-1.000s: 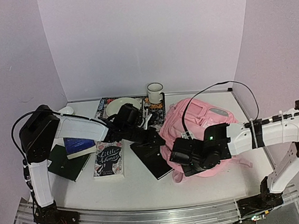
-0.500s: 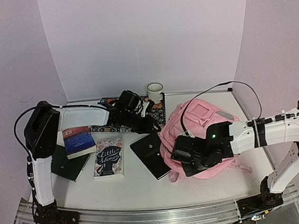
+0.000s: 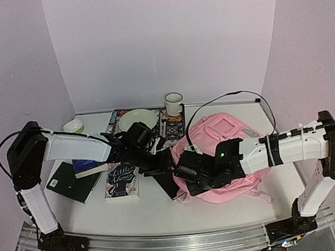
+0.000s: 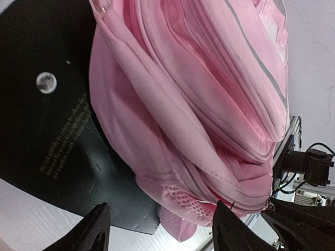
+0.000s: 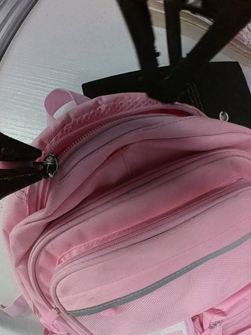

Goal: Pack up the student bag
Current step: Unzip the largest pocket of the student bag.

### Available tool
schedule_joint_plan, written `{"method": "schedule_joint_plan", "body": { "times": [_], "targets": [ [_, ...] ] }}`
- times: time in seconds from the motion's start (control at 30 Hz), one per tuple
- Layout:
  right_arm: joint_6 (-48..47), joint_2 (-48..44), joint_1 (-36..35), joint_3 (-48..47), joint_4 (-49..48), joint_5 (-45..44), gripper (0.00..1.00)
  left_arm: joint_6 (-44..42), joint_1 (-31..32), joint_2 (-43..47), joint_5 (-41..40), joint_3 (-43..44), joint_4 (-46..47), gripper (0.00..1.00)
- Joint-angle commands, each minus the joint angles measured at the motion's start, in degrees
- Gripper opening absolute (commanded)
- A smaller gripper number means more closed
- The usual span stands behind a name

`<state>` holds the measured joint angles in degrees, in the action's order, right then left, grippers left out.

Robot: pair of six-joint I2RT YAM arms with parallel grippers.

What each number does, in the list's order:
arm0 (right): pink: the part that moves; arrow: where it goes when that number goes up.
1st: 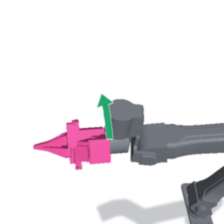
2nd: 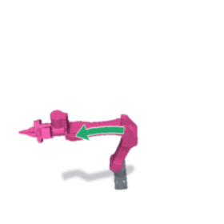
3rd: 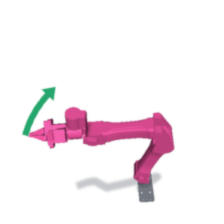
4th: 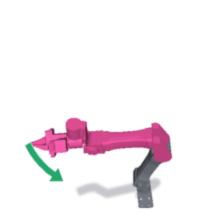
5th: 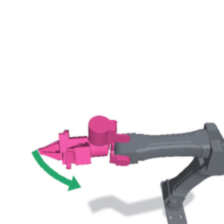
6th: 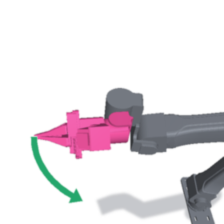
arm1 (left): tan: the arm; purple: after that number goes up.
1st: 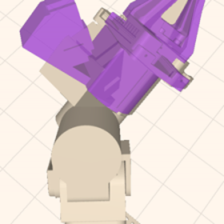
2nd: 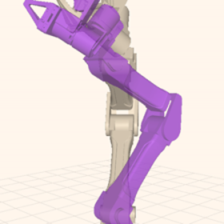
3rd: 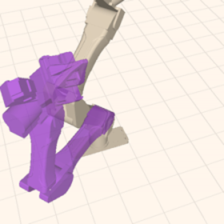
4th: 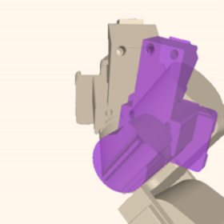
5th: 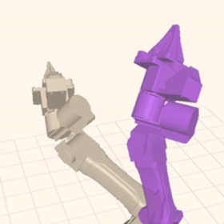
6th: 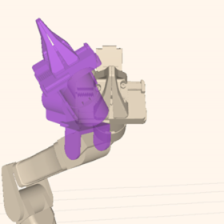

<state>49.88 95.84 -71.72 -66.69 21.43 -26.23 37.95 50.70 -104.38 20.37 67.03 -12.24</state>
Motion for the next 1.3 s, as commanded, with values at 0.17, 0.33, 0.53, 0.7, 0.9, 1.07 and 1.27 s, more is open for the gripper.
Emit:
{"method": "schedule_joint_plan", "body": {
  "times": [0.17,0.33,0.53,0.7,0.9,1.07,1.27],
  "targets": [
    [-2.74,3.64,-0.26,-5.36,-5.76,-0.47,0.00,6.85,2.67,1.40,1.41,-1.21,6.84,0.68],
    [-4.24,3.73,-0.26,-6.06,-6.23,-0.14,0.00,8.14,2.83,0.37,1.04,-2.01,9.33,0.63],
    [-5.87,2.99,0.52,-3.81,-6.19,3.32,0.00,8.35,2.84,-0.73,0.41,-2.33,10.22,0.24],
    [-4.91,0.02,1.54,1.45,-2.52,6.32,0.00,7.04,2.73,0.85,-2.05,-2.84,10.09,0.00],
    [-1.61,-6.78,2.73,8.79,9.12,4.97,0.00,5.13,1.46,1.95,-2.81,-3.43,9.41,0.00],
    [0.90,-13.07,7.88,16.38,14.20,6.58,0.00,2.74,-0.18,3.48,-2.48,-3.88,8.28,0.00],
    [1.79,-17.70,11.92,20.59,16.05,7.70,0.00,-0.26,-3.75,6.28,-2.05,-6.30,6.42,0.00]
  ]
}}
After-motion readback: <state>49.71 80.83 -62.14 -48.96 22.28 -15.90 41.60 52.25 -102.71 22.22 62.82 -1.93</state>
